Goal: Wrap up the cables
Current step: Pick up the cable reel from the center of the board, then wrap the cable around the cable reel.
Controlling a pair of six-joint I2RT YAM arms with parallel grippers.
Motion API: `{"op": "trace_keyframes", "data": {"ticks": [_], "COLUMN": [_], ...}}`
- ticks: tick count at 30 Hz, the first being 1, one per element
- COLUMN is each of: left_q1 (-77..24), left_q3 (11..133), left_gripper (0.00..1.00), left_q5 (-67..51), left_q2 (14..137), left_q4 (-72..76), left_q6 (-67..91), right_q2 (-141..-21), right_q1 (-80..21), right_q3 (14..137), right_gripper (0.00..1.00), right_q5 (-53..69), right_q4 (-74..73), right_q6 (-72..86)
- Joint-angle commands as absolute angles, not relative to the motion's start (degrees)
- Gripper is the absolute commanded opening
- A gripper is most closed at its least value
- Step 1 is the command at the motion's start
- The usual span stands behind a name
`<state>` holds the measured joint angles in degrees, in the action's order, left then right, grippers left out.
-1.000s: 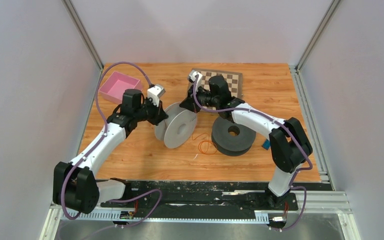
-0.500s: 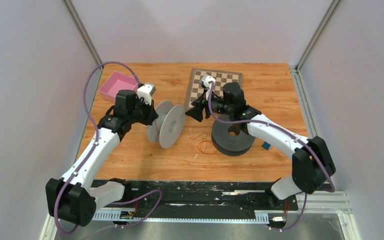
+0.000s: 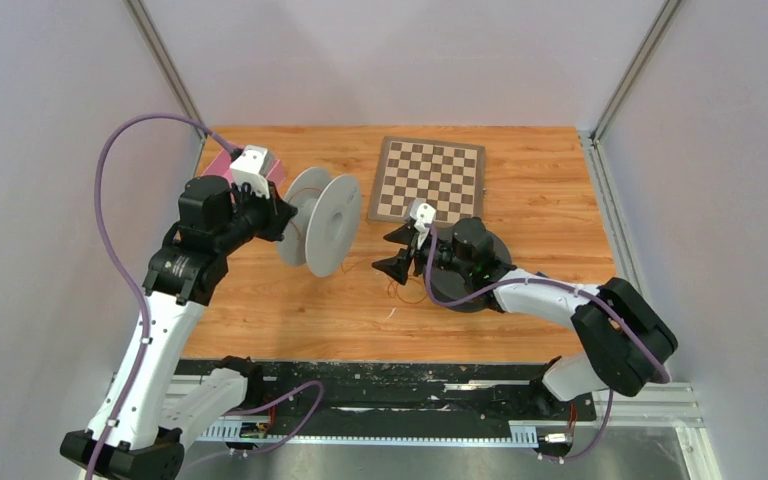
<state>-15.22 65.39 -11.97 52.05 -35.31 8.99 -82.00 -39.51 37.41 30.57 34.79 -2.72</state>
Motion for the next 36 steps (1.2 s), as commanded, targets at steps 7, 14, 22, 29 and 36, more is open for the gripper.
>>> {"op": "trace_keyframes", "data": {"ticks": [7,14,22,29,36], "left_q1": [-14.9,-14.9,-14.9,-14.9,-14.9], "left_q3": [74.4,77.3,80.3,80.9,80.4], "left_gripper": [0.0,0.0,0.0,0.0,0.0], "left_q5": [-16.1,-14.1,-13.8,-11.9,-10.4], "left_q2": [48.8,47.9,47.8,48.0,48.1], "left_q4": [-35.5,-35.2,-34.4,-34.0,-32.3], "left_q6": [16.5,20.8,24.9,24.9,25.8], "right_q2": [-90.5,-90.8,-94.3,-93.0,-93.2], "right_q1": [-42.5,-45.2,-45.8,-45.9,-45.8], "right_q3": [40.7,41.7,43.4,41.2,40.5], "right_gripper": [0.7,0.73,0.73,0.74,0.72], "right_q5": [35.4,39.6,28.0,18.6,17.4], "right_q4": [53.9,51.7,55.6,52.5,44.0], "right_q6": [-4.1,-6.5,-7.6,-9.8,-9.7]}}
